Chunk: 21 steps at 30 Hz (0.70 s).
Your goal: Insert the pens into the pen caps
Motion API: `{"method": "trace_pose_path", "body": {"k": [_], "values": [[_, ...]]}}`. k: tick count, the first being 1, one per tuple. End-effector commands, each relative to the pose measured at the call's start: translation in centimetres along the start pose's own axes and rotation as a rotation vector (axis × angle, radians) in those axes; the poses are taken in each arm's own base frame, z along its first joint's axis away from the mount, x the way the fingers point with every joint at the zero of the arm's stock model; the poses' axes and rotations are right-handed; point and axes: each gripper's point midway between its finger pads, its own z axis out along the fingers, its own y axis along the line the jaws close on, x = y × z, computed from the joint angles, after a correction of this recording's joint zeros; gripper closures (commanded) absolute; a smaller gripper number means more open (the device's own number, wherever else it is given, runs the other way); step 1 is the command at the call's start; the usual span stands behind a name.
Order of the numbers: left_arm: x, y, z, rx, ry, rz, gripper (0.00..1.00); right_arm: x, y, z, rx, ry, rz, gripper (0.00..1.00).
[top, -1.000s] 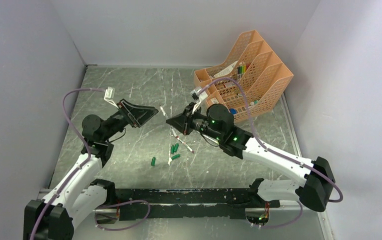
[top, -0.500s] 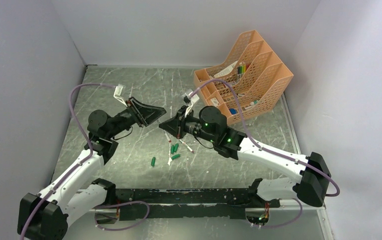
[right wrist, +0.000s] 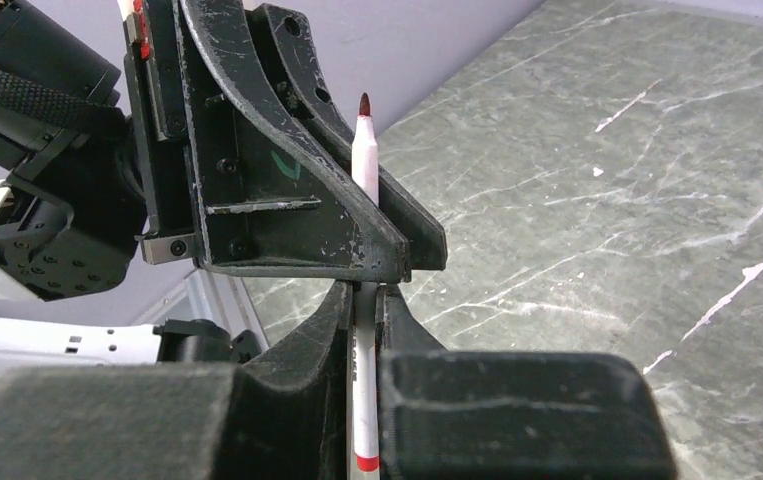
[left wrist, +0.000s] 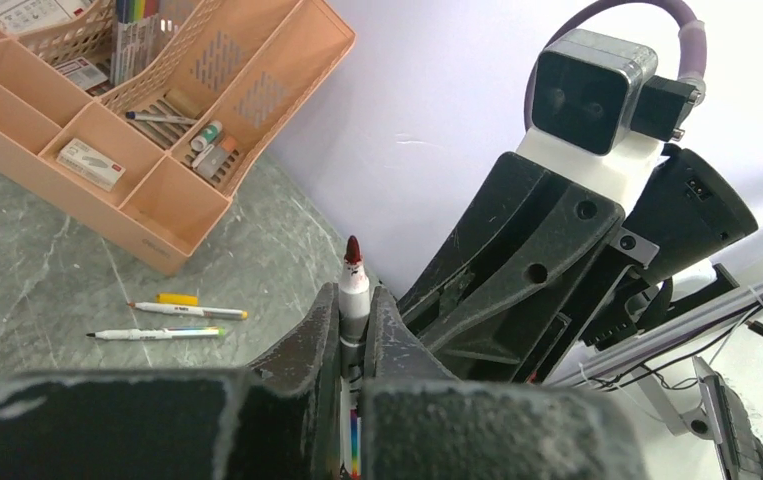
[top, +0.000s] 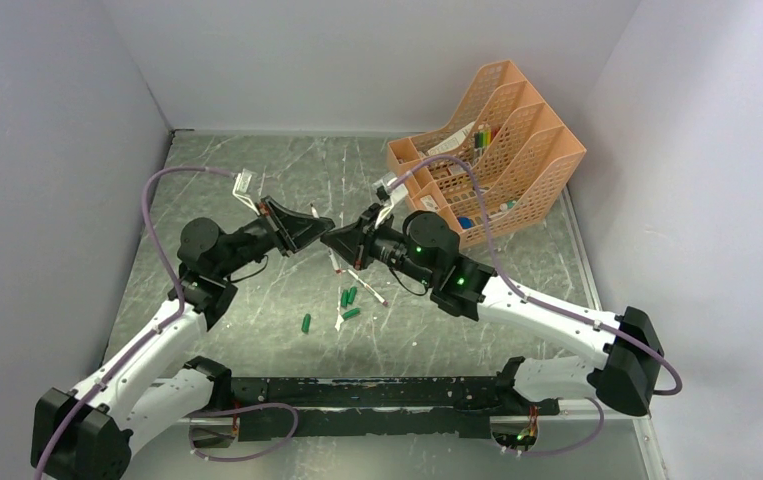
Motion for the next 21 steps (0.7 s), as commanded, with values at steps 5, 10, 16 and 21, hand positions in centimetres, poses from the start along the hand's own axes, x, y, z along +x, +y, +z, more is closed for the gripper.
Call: {"method": "trace_pose_path", "body": {"k": [5,10,16,21], "values": [[-1.6,-1.9,0.4,0.035,-0.027,0.05,0.93,-0.2,0.5,0.0,-0.022,-0.013,0.013,0.56],[-2.6,-2.6,1.1,0.041,-0.012,0.08,0.93,1.1,-0.1,-0.7,-0.008,0.014,0.021,0.5],[-3.9,-3.5,1.6,0.05,-0.03,0.108,0.93,1.6,-0.1,-1.4,-0.014,0.026,0.024,0.71],[-3.2,-3.5,1.7,0.064,0.015,0.107,0.93,1.0,0.5,-1.6,-0.042,0.009,0.011,1.0]]}}
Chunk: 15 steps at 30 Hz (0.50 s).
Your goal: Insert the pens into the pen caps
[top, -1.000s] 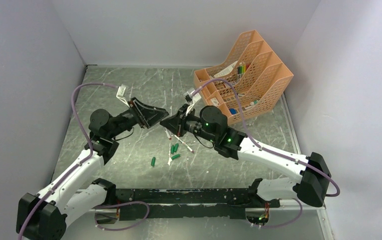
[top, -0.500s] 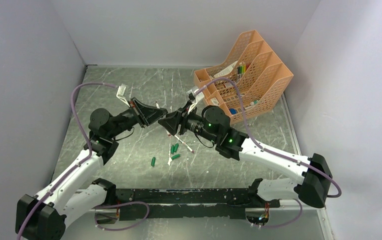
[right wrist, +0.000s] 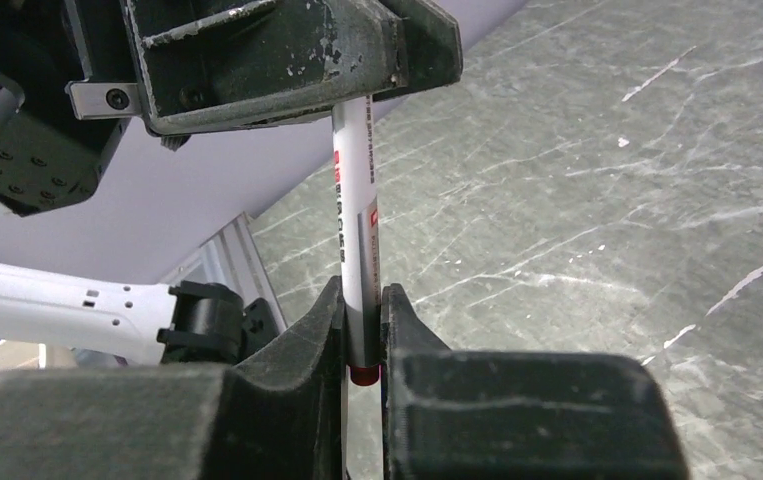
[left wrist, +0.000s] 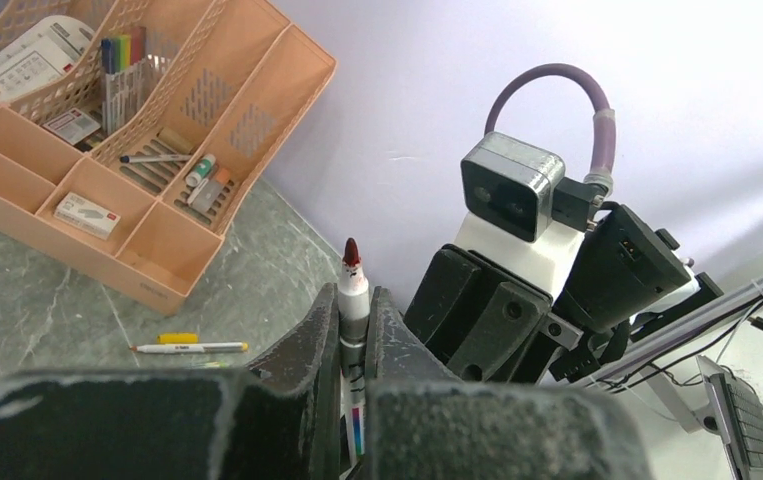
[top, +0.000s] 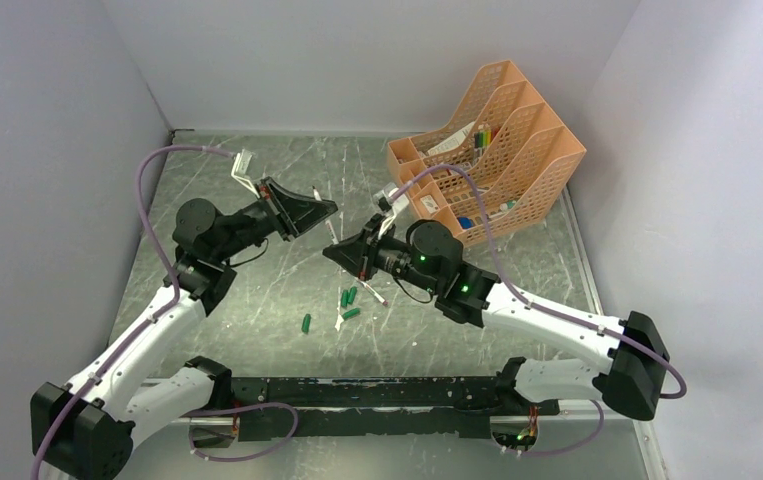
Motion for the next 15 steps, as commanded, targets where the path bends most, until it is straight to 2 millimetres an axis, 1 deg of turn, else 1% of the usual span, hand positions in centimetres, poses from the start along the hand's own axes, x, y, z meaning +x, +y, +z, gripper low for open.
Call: {"method": "trace_pose_path", "body": {"k": [1,2,3,5,7,8,11,15], "values": [[-0.3,-1.0,0.1,0.025,0.022,0.034,0.93,-1.1,0.3,-0.4,-0.015,-0.034,-0.011,1.0],[-0.1,-0.6,0.0,0.003,0.027,0.029,0.9,-1.2,0.4,-0.4,-0.02,-0.036,-0.013,1.0],[0.0,-0.2,-0.1,-0.018,0.029,0.026,0.84,-1.3,0.6,-0.3,-0.03,-0.039,-0.016,1.0],[0.2,0.3,-0.3,-0.044,0.025,0.021,0.65,-1.6,0.9,-0.2,-0.043,-0.053,-0.013,1.0],[0.4,0.1,-0.5,-0.029,0.016,0.016,0.5,-1.9,1.1,0.1,-0.057,-0.068,-0.009,1.0],[0.4,-0.2,-0.6,-0.012,0.014,0.015,0.46,-2.1,1.3,0.2,-0.062,-0.076,-0.003,1.0],[0.5,-0.9,-0.8,0.02,-0.004,-0.005,0.43,-2.9,1.6,0.7,-0.076,-0.11,0.005,1.0],[0.0,-0.9,-1.0,0.013,-0.041,0.001,0.44,-4.2,2.2,1.4,-0.095,-0.139,0.011,1.0]]}}
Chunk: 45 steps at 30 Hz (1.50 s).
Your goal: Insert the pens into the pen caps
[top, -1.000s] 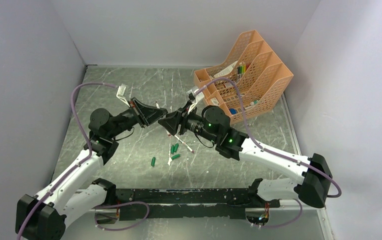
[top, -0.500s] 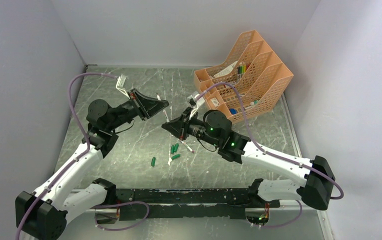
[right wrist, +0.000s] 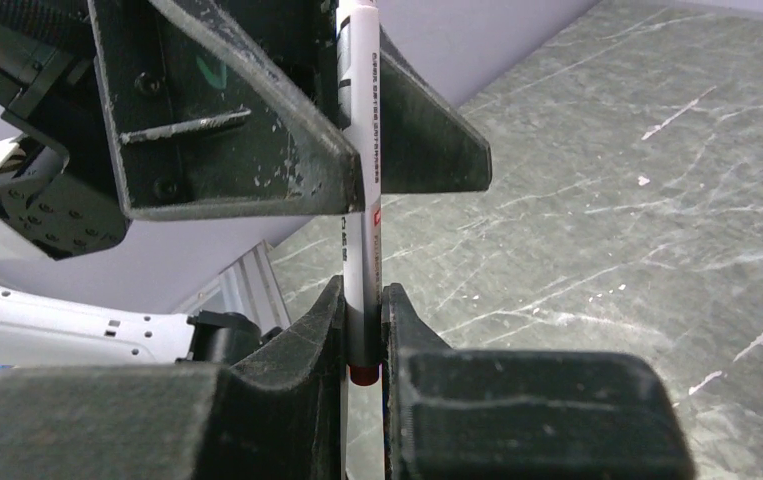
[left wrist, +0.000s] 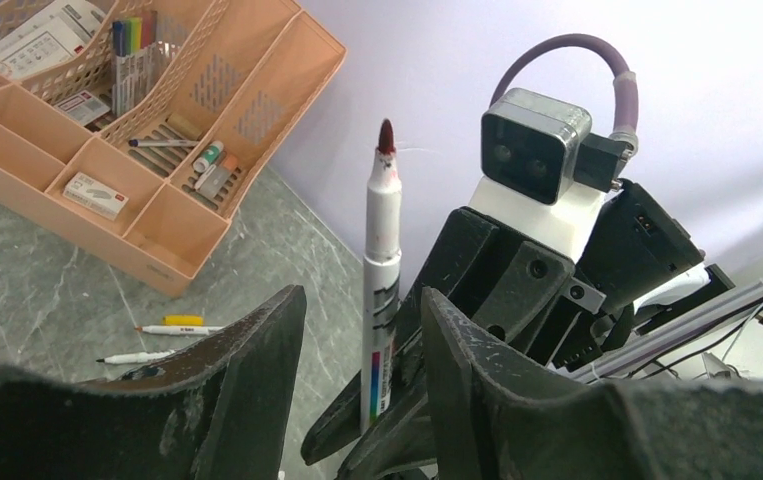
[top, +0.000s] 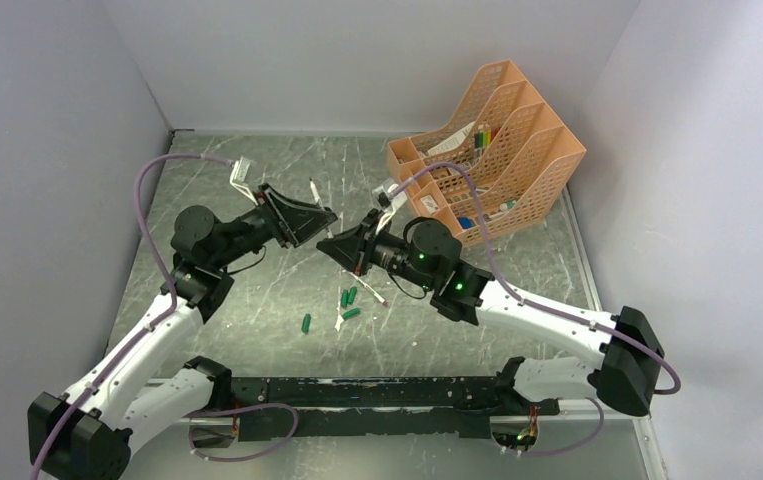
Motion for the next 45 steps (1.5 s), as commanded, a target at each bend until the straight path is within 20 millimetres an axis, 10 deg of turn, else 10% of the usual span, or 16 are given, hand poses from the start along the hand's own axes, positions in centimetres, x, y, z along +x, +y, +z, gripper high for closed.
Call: {"method": "trace_pose_path", "body": {"k": [1,6,15,23,45], "values": [[-1.2,-1.3,-0.3,0.034,-0.064,0.021,0.44,-3.2,1.6,1.1,-0.053,-0.092,0.009,1.0],[-1.9,-2.3,-0.5,0.071,-0.105,0.015,0.49,-3.5,1.7,1.5,-0.057,-0.116,0.043,1.0],[-1.6,-2.6,-0.6,0.096,-0.102,0.002,0.86,-3.6,1.9,1.5,-0.071,-0.128,0.068,1.0],[-2.8,-2.6,-0.8,0.058,-0.156,0.017,0.65,-2.2,1.6,1.7,-0.064,-0.09,0.082,1.0],[-2.6,-3.2,-0.7,0.091,-0.15,0.067,0.71,-0.9,1.4,1.7,-0.069,-0.052,0.09,1.0]]}}
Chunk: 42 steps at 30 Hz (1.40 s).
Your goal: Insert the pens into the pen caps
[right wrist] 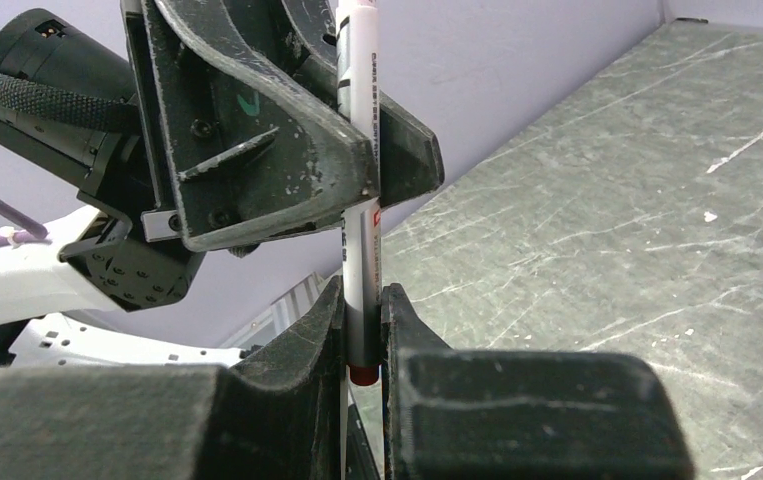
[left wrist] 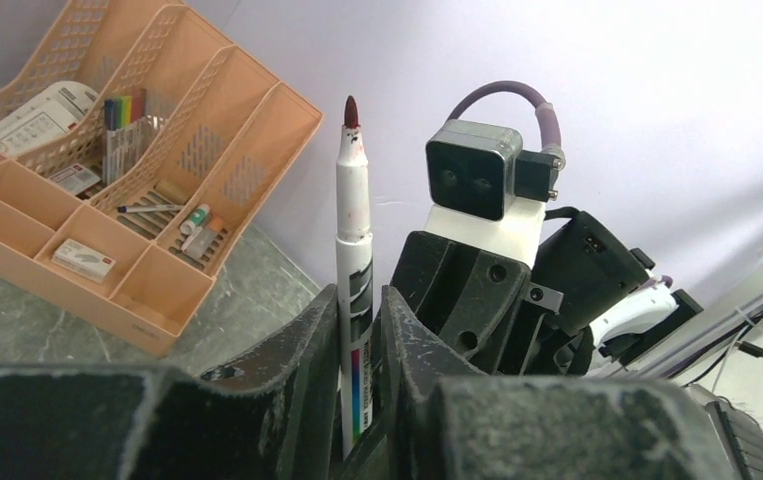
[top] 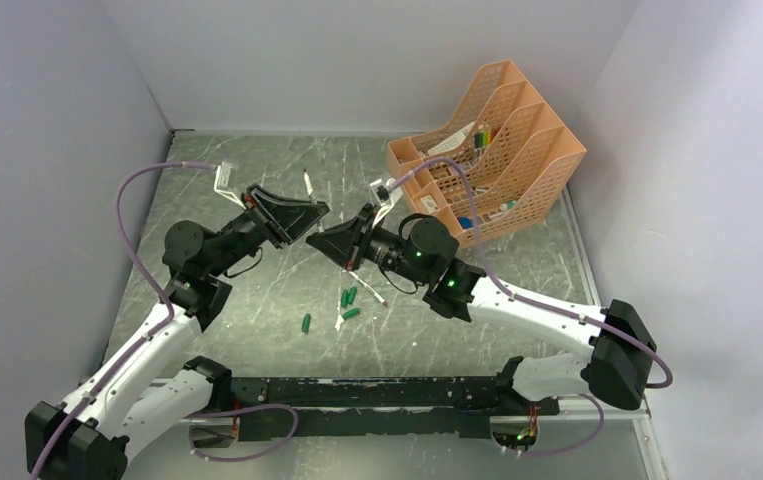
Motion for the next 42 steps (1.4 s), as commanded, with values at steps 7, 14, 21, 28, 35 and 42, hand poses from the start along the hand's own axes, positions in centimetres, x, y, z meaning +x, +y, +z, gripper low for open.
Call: {"method": "trace_pose_path", "body": {"k": [7,14,21,28,35,42], "values": [[0.3,-2.6,-0.2,0.146,0.024,0.106,0.93,1.0,-0.1,-0.1,-0.008,0.034,0.0,1.0],[-0.2,3.0,-1.1,-0.2,0.113,0.334,0.93,1.0,-3.6,-3.9,0.213,0.073,-0.107,0.43],[-0.9,6.9,-3.0,-0.413,0.172,0.505,0.93,6.5,-11.6,-8.9,0.613,0.268,-0.136,0.47],[0.2,8.5,-3.2,-0.446,0.217,0.492,0.93,12.8,-13.9,-9.6,0.809,0.391,-0.165,0.47],[0.0,7.7,-3.8,-0.45,0.223,0.492,0.93,16.0,-17.0,-8.3,1.008,0.44,-0.142,0.67],[0.3,8.1,-5.0,-0.486,0.225,0.493,0.93,18.3,-19.1,-6.3,1.019,0.491,-0.059,0.56]]}}
